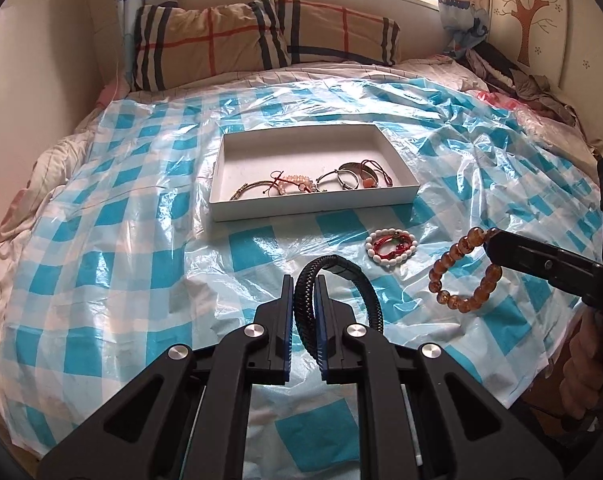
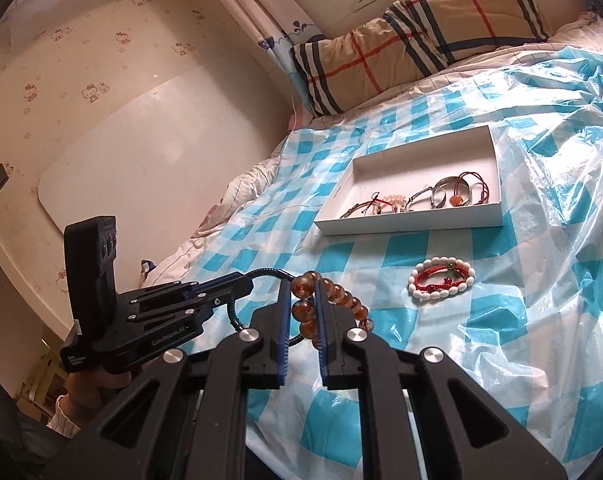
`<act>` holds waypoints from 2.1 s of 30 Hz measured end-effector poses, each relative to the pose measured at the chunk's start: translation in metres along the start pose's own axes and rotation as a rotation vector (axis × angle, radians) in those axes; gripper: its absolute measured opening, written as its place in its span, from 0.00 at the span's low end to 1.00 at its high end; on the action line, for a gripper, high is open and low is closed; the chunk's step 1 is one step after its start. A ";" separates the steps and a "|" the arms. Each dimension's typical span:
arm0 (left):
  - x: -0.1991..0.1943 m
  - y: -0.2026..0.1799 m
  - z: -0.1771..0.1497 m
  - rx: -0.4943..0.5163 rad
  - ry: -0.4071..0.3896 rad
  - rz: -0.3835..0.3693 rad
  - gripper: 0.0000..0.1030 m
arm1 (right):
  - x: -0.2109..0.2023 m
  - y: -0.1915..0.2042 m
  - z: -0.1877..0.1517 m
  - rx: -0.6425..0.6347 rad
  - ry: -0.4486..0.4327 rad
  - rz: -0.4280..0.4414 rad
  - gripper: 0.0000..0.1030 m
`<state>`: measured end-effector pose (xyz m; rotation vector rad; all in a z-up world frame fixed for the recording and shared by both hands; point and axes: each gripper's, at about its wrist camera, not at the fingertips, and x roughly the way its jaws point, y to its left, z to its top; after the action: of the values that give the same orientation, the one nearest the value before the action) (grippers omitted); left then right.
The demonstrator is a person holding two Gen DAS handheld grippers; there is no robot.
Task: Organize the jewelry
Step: 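Carry black leather bracelet in left gripper over tray while right carries amber beads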
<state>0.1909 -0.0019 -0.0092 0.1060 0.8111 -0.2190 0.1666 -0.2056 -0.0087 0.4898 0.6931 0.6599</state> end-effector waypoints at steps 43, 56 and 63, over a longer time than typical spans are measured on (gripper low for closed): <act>0.007 0.017 0.044 -0.068 -0.145 -0.026 0.09 | 0.011 -0.003 0.045 -0.044 -0.118 0.039 0.12; 0.032 0.012 0.068 -0.068 -0.177 -0.038 0.09 | 0.029 -0.025 0.071 -0.059 -0.154 0.016 0.12; 0.052 0.018 0.081 -0.091 -0.189 -0.049 0.09 | 0.045 -0.043 0.084 -0.062 -0.166 -0.006 0.12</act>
<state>0.2872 -0.0068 0.0087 -0.0197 0.6349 -0.2342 0.2698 -0.2198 0.0031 0.4796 0.5162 0.6259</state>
